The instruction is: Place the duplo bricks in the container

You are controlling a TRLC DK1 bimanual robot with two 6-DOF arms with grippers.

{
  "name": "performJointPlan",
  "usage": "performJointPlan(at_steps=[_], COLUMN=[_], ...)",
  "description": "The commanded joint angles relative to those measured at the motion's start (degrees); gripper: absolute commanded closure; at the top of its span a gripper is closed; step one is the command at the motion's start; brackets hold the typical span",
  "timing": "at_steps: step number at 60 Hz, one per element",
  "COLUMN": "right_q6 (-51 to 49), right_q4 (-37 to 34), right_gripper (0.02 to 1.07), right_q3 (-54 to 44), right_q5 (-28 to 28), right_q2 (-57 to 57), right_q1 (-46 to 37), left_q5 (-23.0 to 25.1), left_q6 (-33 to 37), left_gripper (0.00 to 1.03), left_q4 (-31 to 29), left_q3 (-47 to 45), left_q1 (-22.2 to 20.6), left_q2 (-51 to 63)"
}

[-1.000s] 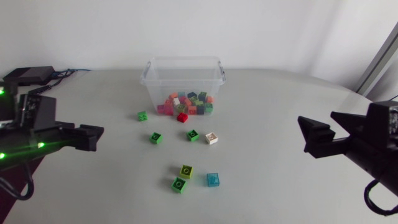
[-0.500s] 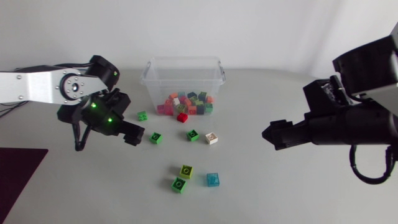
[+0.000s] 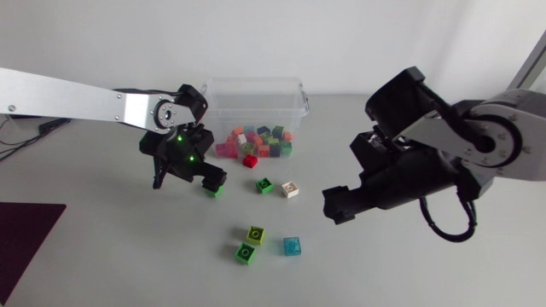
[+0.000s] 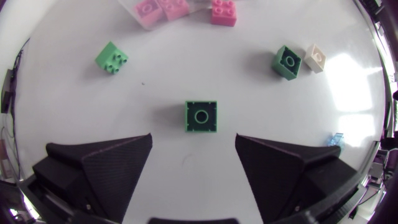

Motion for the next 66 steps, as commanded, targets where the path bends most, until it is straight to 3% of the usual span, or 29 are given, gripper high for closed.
performJointPlan(at_steps=[1, 21, 32, 47, 66], right_q6=[1.7, 1.8, 2.0, 2.4, 5.3], right_q4=[-0.7, -0.4, -0.2, -0.6, -1.7], right_gripper=[0.07, 0.11, 0.12, 0.15, 0.15], right_q3=[1.8, 3.3, 3.8, 4.1, 7.8], right_q5=[0.3, 0.6, 0.6, -0.2, -0.5], right_q2=[2.6, 8.4, 10.7, 13.0, 21.1], right_q1=[1.7, 4.6, 5.4, 7.6, 9.9], left_q5=[-0.3, -0.2, 2.6, 4.1, 5.5], left_q6=[0.6, 0.9, 0.9, 1.2, 1.1], left_gripper=[0.15, 0.27, 0.53, 0.72, 0.72], left_q4=[-0.8, -0.7, 0.1, -0.1, 0.1], left_q3=[3.0, 6.6, 7.6, 7.1, 4.7], left_q1=[-0.9, -0.3, 0.2, 0.7, 0.9], left_q2=[3.4, 9.1, 10.7, 10.9, 2.5])
